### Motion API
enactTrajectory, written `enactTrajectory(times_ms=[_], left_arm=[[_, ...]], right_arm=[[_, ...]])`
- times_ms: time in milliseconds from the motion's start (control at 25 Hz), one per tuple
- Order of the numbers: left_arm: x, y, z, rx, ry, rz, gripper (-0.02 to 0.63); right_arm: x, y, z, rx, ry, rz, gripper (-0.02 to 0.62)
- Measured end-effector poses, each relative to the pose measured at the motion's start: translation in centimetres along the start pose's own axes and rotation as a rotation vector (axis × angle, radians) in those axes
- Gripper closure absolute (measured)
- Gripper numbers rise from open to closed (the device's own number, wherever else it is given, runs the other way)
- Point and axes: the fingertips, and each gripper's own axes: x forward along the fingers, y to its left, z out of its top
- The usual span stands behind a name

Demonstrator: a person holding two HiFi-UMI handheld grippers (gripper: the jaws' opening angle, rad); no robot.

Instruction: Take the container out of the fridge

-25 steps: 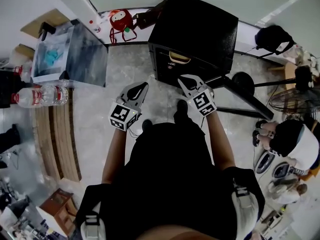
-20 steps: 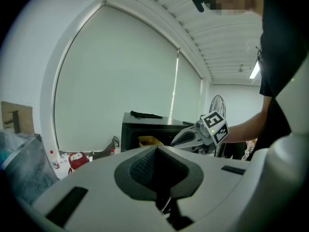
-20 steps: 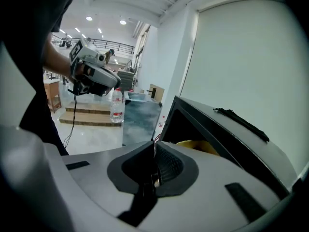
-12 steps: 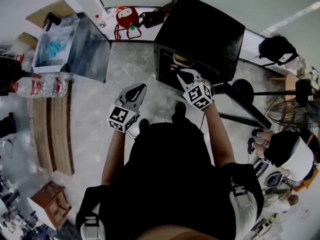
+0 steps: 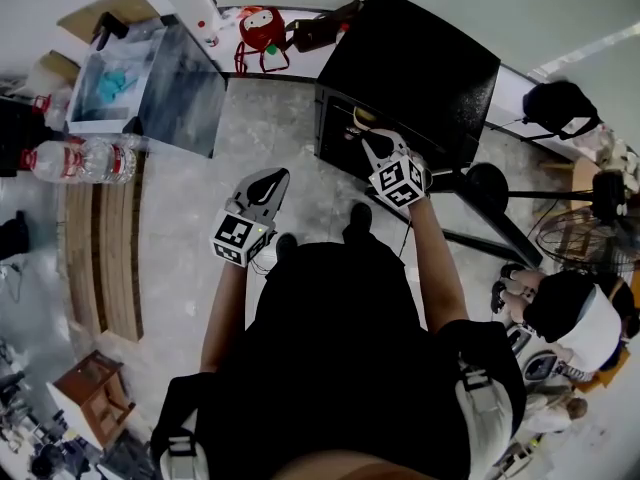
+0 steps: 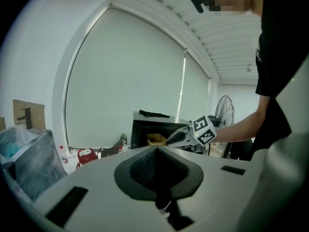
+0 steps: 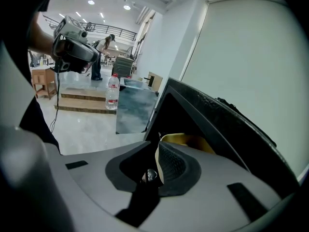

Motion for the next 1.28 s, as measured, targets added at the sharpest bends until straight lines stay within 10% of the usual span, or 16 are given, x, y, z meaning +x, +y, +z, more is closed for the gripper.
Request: enactTrajectory(times_ms=[1280], left_arm=[[-0.8,0.6,-0.5,-0.005,0.013,0.029,0.588]], right_arm=[[3.3,-1.4,-2.6,-0.074,0.085,0.014,0.529]])
